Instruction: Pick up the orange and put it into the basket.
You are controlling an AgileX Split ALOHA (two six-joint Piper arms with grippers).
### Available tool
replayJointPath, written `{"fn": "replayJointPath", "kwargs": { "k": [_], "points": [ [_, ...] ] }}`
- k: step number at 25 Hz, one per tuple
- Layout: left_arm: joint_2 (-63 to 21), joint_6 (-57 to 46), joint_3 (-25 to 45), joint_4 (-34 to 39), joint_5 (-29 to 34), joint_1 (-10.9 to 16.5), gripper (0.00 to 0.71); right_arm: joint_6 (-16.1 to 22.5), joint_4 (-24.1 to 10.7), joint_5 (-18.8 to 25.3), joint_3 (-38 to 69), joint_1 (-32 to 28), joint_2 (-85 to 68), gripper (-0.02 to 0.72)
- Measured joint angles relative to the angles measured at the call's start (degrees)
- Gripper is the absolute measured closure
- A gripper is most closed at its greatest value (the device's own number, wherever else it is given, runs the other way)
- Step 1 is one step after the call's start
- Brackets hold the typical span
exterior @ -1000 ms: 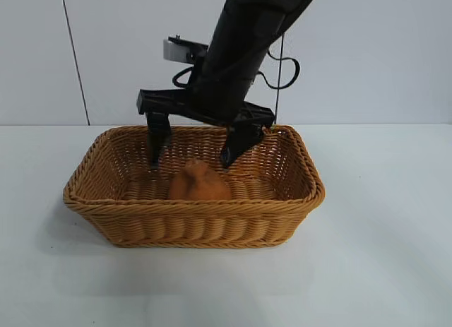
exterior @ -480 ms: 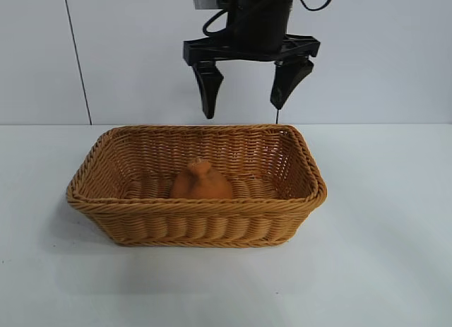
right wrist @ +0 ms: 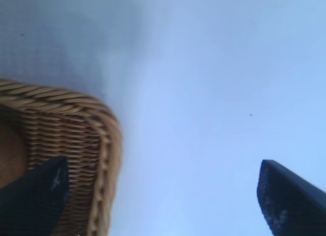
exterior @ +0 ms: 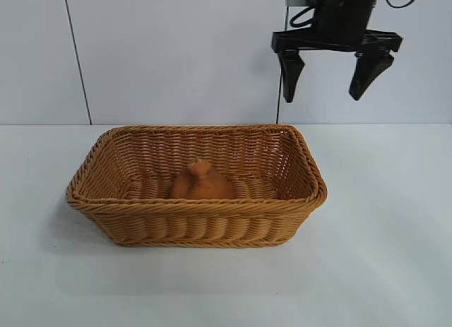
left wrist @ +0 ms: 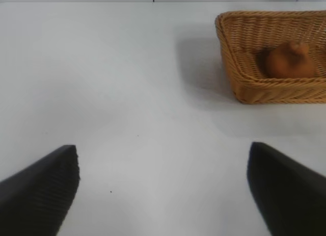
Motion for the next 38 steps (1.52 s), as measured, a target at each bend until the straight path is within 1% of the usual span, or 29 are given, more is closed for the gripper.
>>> {"fn": "replayJointPath", "kwargs": {
  "k": [6,9,14,18,24,28,31,36,38],
  "points": [
    [0.00,0.00,0.00,0.00,0.00,0.00,0.071,0.00,-0.14,0.00,0.00,-8.65,0.00,0.010],
    [0.00,0.00,0.00,0.00,0.00,0.00,0.071,0.00,-0.22,0.04,0.00,-11.53,0.00,0.010],
    [0.00,0.00,0.00,0.00,0.00,0.00,0.071,0.00,-0.22,0.04,0.30,-13.55,-0.12,0.010],
    [0.00,0.00,0.00,0.00,0.00,0.00,0.071,-0.79,0.05,-0.07,5.36,-13.55,-2.57,0.010],
    [0.00,0.00,0.00,0.00,0.00,0.00,0.071,-1.80,0.33,-0.07,21.45,-13.50,-13.16,0.010],
    [0.00,0.00,0.00,0.00,0.00,0.00,0.071,-2.92,2.66,-0.02,33.25,-13.50,-22.94,0.010],
    [0.00,0.00,0.00,0.00,0.00,0.00,0.071,-3.30,3.52,-0.02,43.18,-13.50,-30.55,0.010],
    [0.00,0.00,0.00,0.00,0.00,0.00,0.071,-3.32,3.68,-0.16,58.49,-13.50,-43.58,0.010],
    [0.00,0.00,0.00,0.00,0.00,0.00,0.071,-3.32,3.91,-1.12,64.86,-13.50,-48.58,0.010]
  ]
}}
